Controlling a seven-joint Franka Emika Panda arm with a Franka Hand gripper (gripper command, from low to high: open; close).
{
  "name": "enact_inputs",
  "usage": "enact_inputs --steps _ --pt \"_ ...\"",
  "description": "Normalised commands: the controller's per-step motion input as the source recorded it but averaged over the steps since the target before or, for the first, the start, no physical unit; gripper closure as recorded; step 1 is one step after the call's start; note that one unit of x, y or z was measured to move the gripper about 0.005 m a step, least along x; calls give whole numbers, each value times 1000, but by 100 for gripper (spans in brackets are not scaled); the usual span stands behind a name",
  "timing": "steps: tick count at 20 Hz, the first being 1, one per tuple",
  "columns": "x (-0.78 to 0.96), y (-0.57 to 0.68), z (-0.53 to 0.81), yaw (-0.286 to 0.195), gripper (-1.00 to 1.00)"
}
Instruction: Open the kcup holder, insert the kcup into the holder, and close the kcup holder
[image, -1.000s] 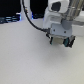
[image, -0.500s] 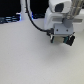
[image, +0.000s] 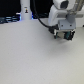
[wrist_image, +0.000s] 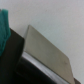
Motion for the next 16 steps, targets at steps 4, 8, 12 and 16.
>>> enact_inputs --steps 4,8,12,16 --pt "-687 492 13 77 -100" --pt "-843 414 -17 68 -100" --pt "-873 381 -16 75 -100" --pt "-734 403 3 85 -100"
